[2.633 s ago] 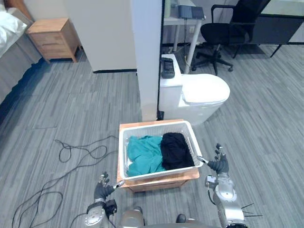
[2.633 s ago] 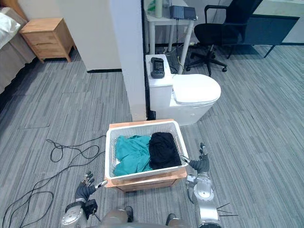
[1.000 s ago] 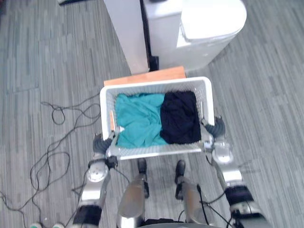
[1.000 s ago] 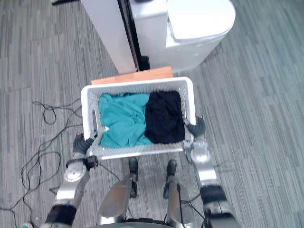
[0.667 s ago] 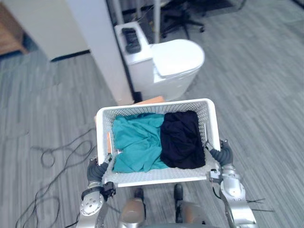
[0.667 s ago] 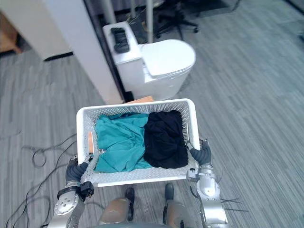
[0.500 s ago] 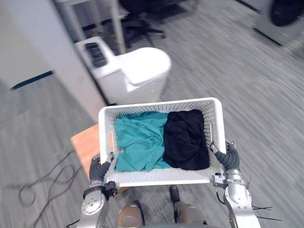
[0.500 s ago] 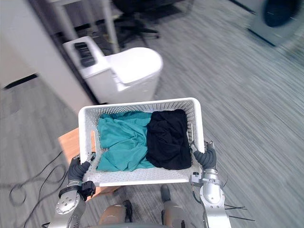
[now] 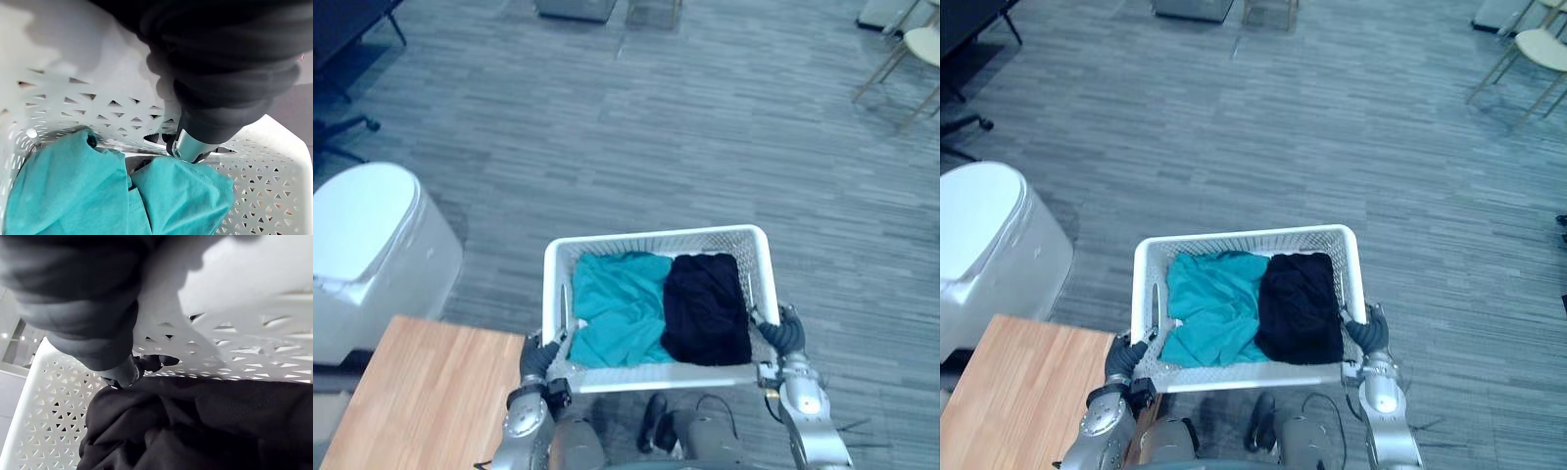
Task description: Pick up the laundry basket with both hands and put the clothes into the washing machine.
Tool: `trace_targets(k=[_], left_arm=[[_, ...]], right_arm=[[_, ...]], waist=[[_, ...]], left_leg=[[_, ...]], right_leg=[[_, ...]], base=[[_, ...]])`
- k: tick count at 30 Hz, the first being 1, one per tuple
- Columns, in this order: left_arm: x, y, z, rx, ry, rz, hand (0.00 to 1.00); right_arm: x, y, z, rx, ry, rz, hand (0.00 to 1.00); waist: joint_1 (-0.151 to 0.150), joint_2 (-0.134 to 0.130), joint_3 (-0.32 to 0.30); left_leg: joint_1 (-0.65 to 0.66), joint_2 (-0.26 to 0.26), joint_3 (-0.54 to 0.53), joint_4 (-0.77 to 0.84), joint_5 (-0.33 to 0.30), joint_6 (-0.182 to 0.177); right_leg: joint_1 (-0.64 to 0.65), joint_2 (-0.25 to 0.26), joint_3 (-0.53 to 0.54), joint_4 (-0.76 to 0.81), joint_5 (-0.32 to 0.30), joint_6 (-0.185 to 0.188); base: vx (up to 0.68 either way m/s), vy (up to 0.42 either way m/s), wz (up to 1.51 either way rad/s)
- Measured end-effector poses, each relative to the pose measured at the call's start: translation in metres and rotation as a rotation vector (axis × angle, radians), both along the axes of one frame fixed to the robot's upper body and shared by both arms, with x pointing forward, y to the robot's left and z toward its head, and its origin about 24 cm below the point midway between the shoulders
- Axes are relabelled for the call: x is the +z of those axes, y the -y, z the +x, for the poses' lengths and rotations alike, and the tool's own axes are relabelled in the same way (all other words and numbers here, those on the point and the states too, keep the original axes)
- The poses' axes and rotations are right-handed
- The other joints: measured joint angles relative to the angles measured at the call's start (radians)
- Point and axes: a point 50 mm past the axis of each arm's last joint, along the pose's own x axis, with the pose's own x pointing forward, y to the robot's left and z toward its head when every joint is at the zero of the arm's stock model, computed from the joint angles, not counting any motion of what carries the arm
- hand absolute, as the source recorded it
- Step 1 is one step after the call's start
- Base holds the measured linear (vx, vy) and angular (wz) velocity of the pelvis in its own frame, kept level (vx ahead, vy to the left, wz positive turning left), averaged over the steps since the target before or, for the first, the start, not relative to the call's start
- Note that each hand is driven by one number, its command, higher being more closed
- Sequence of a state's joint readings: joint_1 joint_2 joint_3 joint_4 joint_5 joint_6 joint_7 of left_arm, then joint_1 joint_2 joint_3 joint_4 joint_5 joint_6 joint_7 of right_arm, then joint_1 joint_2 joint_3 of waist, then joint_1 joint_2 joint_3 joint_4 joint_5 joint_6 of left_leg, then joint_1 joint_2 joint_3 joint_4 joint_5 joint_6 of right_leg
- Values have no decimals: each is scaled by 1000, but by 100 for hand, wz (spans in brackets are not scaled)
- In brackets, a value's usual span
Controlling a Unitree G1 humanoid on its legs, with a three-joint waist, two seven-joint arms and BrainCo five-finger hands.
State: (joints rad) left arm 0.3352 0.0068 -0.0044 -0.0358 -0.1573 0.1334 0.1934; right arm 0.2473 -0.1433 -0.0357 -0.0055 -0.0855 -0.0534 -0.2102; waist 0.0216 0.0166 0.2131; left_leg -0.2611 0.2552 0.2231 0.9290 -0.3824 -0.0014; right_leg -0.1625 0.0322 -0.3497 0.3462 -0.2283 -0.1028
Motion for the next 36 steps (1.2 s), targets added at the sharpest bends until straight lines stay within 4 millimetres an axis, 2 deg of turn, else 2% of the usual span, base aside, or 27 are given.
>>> trace_targets(k=[3, 4, 6, 7, 8, 9, 11, 12, 14, 16, 18, 19, 20, 22, 23, 24, 25, 26, 27, 28, 29, 30, 31, 32, 33, 34, 36], left_arm=[[0, -1, -8, 11, -4, -19, 100], [2, -2, -9, 16, 0, -18, 100], [6, -4, -15, 25, 8, -14, 100], [7, -5, -15, 28, 9, -13, 100], [7, -6, -16, 32, 8, -9, 100], [7, -8, -16, 37, 7, -5, 100], [10, -10, -13, 35, 17, 4, 100], [12, -12, -13, 32, 22, 12, 100], [16, -16, -12, 19, 28, 42, 100], [24, -19, -9, 11, 63, 65, 100], [28, -21, -3, 3, 90, 81, 100], [28, -22, 2, 0, 95, 81, 100], [24, -21, 9, -12, 86, 83, 100], [16, -22, 14, -27, 54, 104, 100], [12, -22, 12, -31, 32, 120, 100], [10, -23, 9, -31, 19, 124, 100], [8, -20, 8, -36, 10, 119, 100], [6, -15, 7, -36, 6, 102, 100], [6, -10, 7, -37, 6, 89, 100], [5, -9, 6, -35, 4, 86, 100], [4, -10, 4, -32, -2, 86, 100], [1, -11, -2, -26, -25, 84, 100], [-2, -10, -8, -25, -49, 80, 100], [2, -9, -9, -29, -38, 76, 100], [5, -8, -10, -26, -30, 68, 100], [5, -8, -11, -24, -30, 64, 100], [6, -8, -10, -26, -29, 62, 100]], right_arm=[[9, -3, -4, 16, 21, -7, 100], [10, -4, -4, 22, 28, -7, 100], [17, -6, -2, 34, 54, -11, 100], [17, -7, -2, 36, 56, -10, 100], [16, -9, -3, 40, 54, -5, 100], [16, -11, -3, 42, 54, 1, 100], [16, -14, -3, 32, 57, 20, 100], [15, -14, -3, 30, 57, 24, 100], [12, -17, -5, 22, 45, 42, 100], [13, -20, -3, 19, 59, 59, 100], [18, -21, 3, 28, 91, 58, 100], [18, -21, 8, 31, 98, 56, 100], [13, -18, 12, 25, 82, 55, 100], [4, -19, 16, 25, 45, 59, 100], [-2, -19, 14, 23, 16, 61, 100], [-7, -19, 12, 20, -5, 64, 100], [-11, -17, 7, 15, -26, 62, 100], [-12, -14, 6, 5, -42, 55, 100], [-12, -10, 6, 3, -44, 44, 100], [-11, -8, 6, 9, -45, 38, 100], [-12, -9, 6, 15, -50, 40, 100], [-11, -12, 0, 27, -59, 47, 100], [-11, -12, -6, 27, -61, 45, 100], [-8, -11, -11, 10, -50, 44, 100], [-4, -10, -15, 2, -38, 48, 100], [-3, -10, -14, 2, -33, 50, 100], [3, -10, -9, 10, -4, 43, 100]], waist=[[54, 3, 5], [57, 3, 5], [80, 3, 3], [90, 1, 2], [107, -12, -6], [111, -24, -13], [113, -38, -17], [103, -39, -16], [85, -33, -15], [68, -30, -20], [49, -24, -23], [43, -26, -24], [38, -28, -20], [7, -47, -18], [-8, -65, -21], [-10, -69, -24], [-22, -67, -31], [-35, -29, -45], [-29, 32, -50], [-30, 66, -48], [-28, 78, -47], [-10, 85, -45], [1, 84, -44], [4, 76, -38], [24, 57, -36], [31, 50, -37], [60, 39, -38]], left_leg=[[-122, -100, -55, -183, 5, -8], [-136, -109, -61, -221, 10, -13], [-173, -137, -79, -376, 85, -29], [-168, -139, -74, -384, 118, -19], [-136, -151, -51, -395, 187, 40], [-122, -157, -29, -388, 182, 79], [-55, -176, 29, -372, 129, 127], [-16, -193, 30, -378, 108, 140], [154, -222, 38, -447, 58, 145], [242, -216, 38, -520, 49, 135], [289, -204, 39, -583, 36, 116], [308, -197, 39, -610, 30, 105], [346, -193, 39, -648, 25, 94], [416, -217, 17, -698, 13, 60], [472, -235, -9, -718, -10, 22], [507, -242, -33, -722, -20, 4], [548, -238, -82, -717, -33, -10], [549, -203, -121, -681, -34, -12], [509, -143, -164, -552, -30, -18], [461, -102, -187, -401, 6, -76], [428, -78, -197, -291, 69, -101], [361, -46, -199, -79, 314, -121], [281, -12, -207, 108, 343, -135], [174, 9, -202, 274, 285, -97], [54, 2, -172, 334, 213, -25], [8, -9, -159, 319, 181, -5], [-136, -67, -118, 119, 106, 22]], right_leg=[[62, 2, 81, -38, -15, 11], [72, 2, 91, -46, -18, 16], [119, -3, 138, -71, -43, 57], [129, -5, 149, -72, -44, 75], [151, -21, 176, -66, -66, 107], [156, -38, 184, -46, -73, 120], [71, -113, 185, 242, -84, 170], [27, -149, 179, 392, -57, 180], [-30, -232, 141, 661, -66, 155], [-89, -258, 67, 654, -81, 134], [-193, -246, 7, 511, -81, 134], [-250, -223, 4, 374, -56, 138], [-284, -186, 20, 158, 37, 155], [-308, -167, 58, -102, 187, 198], [-322, -164, 65, -161, 245, 166], [-323, -159, 64, -164, 254, 145], [-320, -148, 97, -134, 340, 76], [-343, -128, 95, -48, 372, 73], [-347, -96, 66, 27, 304, 50], [-327, -65, 42, 66, 252, 38], [-305, -44, 36, 93, 213, 30], [-236, -8, 47, 120, 140, 21], [-158, 7, 47, 110, 84, 12], [-76, 17, 44, 94, 36, 9], [24, 19, 55, 53, -5, 12], [64, 18, 62, 26, -15, 18], [184, 13, 92, -81, -26, 36]], base=[[280, 61, -67], [427, 126, -55], [472, 156, -54], [511, 184, -63], [448, 160, -45], [571, 211, -46], [565, 239, -32], [550, 234, -24], [591, 170, -21], [457, 95, -17], [456, 68, -10], [405, 25, -5], [436, -26, 2], [570, -91, 26], [576, -126, 32], [501, -135, 36], [712, -207, 40], [876, -255, 30], [881, -244, 10], [580, -164, -7], [601, -165, -21], [753, -183, -20], [883, -180, -3], [860, -148, 17], [702, -116, 15], [692, -90, -2], [741, -5, -24]])
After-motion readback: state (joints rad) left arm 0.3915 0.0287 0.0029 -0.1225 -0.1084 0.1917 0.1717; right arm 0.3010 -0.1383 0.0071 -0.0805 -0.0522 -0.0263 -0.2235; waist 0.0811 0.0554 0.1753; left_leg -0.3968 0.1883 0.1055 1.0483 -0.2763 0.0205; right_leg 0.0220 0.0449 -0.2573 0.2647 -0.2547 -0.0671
